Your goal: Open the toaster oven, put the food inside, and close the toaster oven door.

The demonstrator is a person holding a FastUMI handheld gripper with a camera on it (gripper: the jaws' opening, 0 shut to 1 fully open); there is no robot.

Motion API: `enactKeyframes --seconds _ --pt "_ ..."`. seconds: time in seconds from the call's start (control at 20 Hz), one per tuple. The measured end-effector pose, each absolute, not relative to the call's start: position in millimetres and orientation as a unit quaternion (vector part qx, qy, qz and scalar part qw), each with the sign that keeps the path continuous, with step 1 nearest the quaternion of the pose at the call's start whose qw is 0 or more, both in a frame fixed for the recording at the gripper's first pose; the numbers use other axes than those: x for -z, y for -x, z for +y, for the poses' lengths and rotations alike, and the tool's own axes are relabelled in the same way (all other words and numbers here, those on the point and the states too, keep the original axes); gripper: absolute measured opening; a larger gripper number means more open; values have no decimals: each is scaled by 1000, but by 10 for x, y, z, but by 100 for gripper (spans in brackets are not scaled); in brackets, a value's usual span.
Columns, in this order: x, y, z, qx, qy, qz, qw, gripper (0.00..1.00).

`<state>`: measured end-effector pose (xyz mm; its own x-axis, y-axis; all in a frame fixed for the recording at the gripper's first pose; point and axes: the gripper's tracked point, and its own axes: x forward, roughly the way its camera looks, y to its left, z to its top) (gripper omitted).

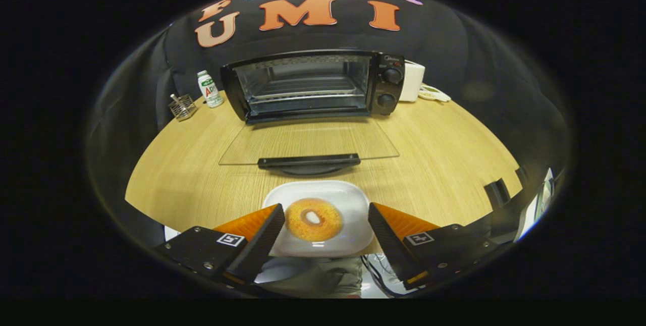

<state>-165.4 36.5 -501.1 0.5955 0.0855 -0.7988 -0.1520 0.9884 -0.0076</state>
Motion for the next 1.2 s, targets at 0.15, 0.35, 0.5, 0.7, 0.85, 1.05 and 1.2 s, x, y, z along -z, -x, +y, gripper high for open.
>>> enactKeyframes --seconds 0.15,0.35,0.5,0.7,0.85,1.05,1.2 --pt "5129 1747 394 -75 35 451 889 100" --pt "5274 1778 418 -79 42 460 883 100" --pt "5367 1798 429 -82 51 469 878 99" --pt "5424 1818 449 -85 65 475 874 95" --pt "5428 1815 443 -87 64 478 872 80" --pt "5391 1800 442 -82 44 482 871 62" --pt "5278 1723 453 -80 18 478 874 57"
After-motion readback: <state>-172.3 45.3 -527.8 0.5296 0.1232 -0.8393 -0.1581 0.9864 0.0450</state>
